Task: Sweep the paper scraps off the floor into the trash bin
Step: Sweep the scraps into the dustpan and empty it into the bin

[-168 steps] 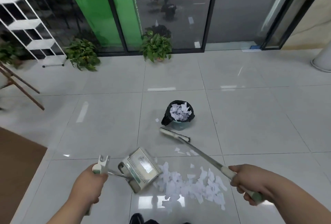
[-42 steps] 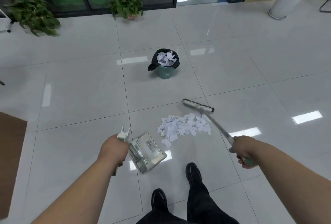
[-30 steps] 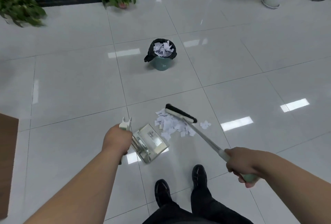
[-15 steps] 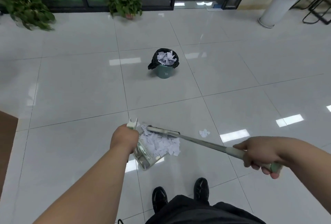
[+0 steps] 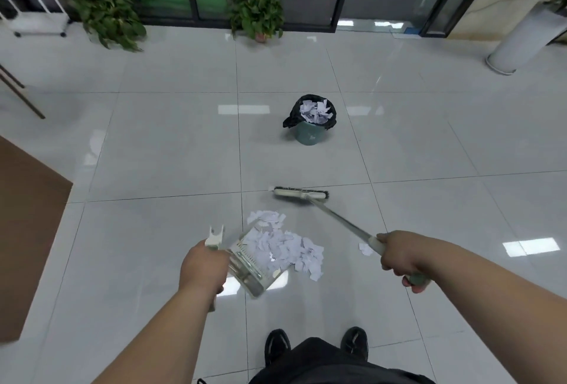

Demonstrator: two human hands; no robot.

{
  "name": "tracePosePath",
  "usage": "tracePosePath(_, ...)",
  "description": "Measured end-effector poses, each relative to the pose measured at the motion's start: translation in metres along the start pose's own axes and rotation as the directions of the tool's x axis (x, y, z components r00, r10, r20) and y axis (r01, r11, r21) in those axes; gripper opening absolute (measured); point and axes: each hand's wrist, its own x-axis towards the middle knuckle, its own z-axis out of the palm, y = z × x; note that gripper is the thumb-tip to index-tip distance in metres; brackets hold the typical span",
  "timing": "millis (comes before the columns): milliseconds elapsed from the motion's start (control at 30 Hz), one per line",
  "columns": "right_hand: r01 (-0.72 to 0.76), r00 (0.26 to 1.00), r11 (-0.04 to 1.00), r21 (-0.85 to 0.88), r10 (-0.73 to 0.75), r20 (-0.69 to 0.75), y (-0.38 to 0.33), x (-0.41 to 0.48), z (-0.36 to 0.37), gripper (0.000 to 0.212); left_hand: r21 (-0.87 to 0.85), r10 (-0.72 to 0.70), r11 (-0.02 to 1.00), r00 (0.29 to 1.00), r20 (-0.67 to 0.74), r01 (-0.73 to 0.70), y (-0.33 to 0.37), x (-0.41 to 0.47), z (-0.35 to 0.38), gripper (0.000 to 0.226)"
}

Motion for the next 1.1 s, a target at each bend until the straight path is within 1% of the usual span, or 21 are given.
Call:
tracePosePath(133, 0.035, 0.999, 0.985, -0.17, -0.033, 0.017, -0.009, 0.02, 0.015, 0.062, -0.057, -0.063, 0.997, 0.994, -0.094, 0.057, -0.009, 0.007, -0.016, 0.019)
tracePosePath(233, 0.037, 0.998, 0.962, -0.272, -0.021, 0.062, -0.008, 0.018, 0.028, 0.076, -0.067, -0.07, 0.996, 0.99, -0.118, 0.062, -0.002, 0.016, -0.021, 0.018)
tracePosePath(300, 0.034, 0.995, 0.945, -0.327, 0.0, 0.102, -0.003, 0.01, 0.033, 0.079, -0.067, -0.063, 0.996, 0.99, -0.124, 0.054, 0.006, 0.019, -0.019, 0.016)
tracePosePath(433, 0.058, 0.985, 0.923, -0.381, 0.01, 0.173, 0.005, -0.009, 0.022, 0.074, -0.035, -0.049, 0.998, 0.99, -0.129, 0.045, 0.011, 0.024, -0.012, 0.017)
tracePosePath(533, 0.073, 0.972, 0.944, -0.322, 0.005, 0.235, 0.011, -0.024, -0.003, 0.07, -0.037, -0.058, 0.998, 0.99, -0.131, 0.053, 0.011, 0.024, -0.012, 0.017)
tracePosePath(600, 0.071, 0.966, 0.967, -0.246, -0.005, 0.257, 0.015, -0.033, -0.021, 0.072, -0.058, -0.067, 0.997, 0.988, -0.136, 0.06, 0.011, 0.024, -0.013, 0.016)
tracePosePath(667, 0.066, 0.966, 0.979, -0.194, -0.013, 0.259, 0.021, -0.04, -0.034, 0.068, -0.067, -0.074, 0.996, 0.988, -0.136, 0.065, 0.011, 0.022, -0.012, 0.015)
tracePosePath(767, 0.056, 0.97, 0.993, -0.103, -0.03, 0.242, 0.031, -0.048, -0.043, 0.057, -0.081, -0.078, 0.994, 0.99, -0.119, 0.069, 0.011, 0.015, -0.013, 0.014)
tracePosePath(867, 0.054, 0.975, 0.996, -0.066, -0.039, 0.218, 0.037, -0.052, -0.041, 0.051, -0.11, -0.08, 0.992, 0.991, -0.105, 0.068, 0.006, 0.005, -0.016, 0.014)
tracePosePath(933, 0.05, 0.98, 0.998, -0.039, -0.041, 0.196, 0.037, -0.053, -0.038, 0.053, -0.12, -0.072, 0.991, 0.993, -0.09, 0.061, 0.001, -0.004, -0.016, 0.012)
tracePosePath(1033, 0.041, 0.987, 0.999, 0.028, -0.045, 0.156, 0.032, -0.055, -0.036, 0.064, -0.152, -0.05, 0.988, 0.997, -0.059, 0.041, 0.001, -0.017, -0.012, 0.011)
tracePosePath(1100, 0.041, 0.989, 0.997, 0.059, -0.048, 0.139, 0.028, -0.057, -0.038, 0.057, -0.176, -0.031, 0.984, 0.998, -0.05, 0.022, 0.009, -0.025, -0.01, 0.014)
